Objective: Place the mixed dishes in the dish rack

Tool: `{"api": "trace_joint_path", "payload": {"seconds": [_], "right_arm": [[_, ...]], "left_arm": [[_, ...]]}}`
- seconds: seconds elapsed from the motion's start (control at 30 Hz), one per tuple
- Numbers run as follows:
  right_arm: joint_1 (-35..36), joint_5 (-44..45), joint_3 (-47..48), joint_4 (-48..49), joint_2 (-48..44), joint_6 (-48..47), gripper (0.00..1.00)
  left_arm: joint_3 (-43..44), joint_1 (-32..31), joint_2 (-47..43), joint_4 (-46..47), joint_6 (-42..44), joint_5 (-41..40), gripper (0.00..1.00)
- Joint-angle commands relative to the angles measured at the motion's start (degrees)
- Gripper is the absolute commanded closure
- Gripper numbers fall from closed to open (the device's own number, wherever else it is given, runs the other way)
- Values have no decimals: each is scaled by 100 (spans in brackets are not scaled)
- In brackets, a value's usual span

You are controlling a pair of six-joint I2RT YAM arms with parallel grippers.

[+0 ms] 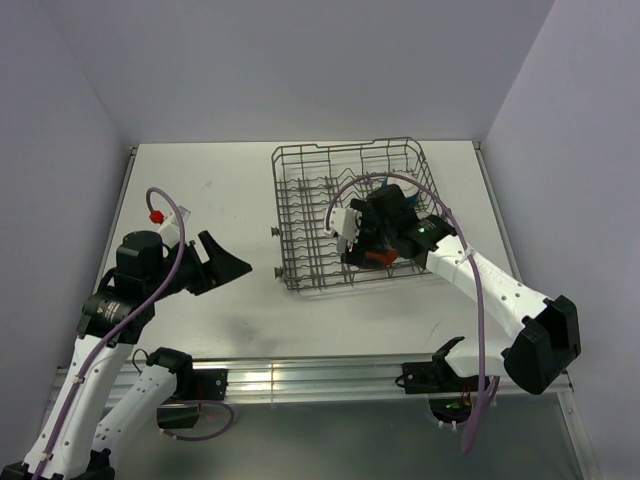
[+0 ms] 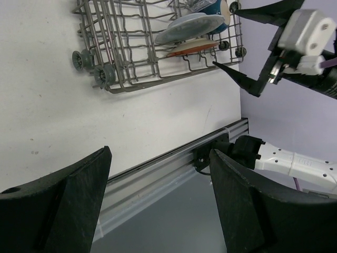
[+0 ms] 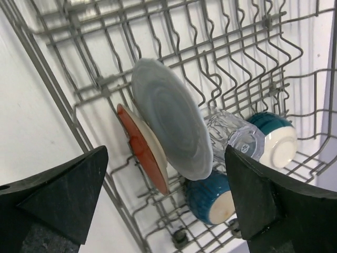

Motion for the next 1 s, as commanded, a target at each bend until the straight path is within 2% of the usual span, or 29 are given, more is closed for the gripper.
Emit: {"api": "trace_joint_path", "payload": {"seconds": [0.0,0.13,0.23,0.37,0.47,0.57,0.7,0.83,0.97], "right_arm": [[61,-110,478,294,-346,818,0],[79,-85,637,539,-523,1793,0],[79,65,830,698,-663,2961,0],[79,715,928,848,-848,5189,0],[79,909,647,831,-997,6177,0],[96,760,-55,1207,-1506,6775,0],[96,751,-1266,2023,-2795,7498,0],[96,864,-2077,2473,-3887,8192,0],[96,979,-2579,2431,-4644,8894,0]], "left_arm": [[65,10,-8,224,-27,63,19],[240,10,62,119,0,-34,19],[407,10,176,66,35,-87,19],[592,10,396,126,-44,-87,19],[601,10,484,345,-237,71,19],[479,10,476,740,-527,361,19],[198,10,423,1346,-1079,721,19],[-118,10,300,1998,-1572,1002,18],[-488,19,160,2526,-2003,1196,18]]}}
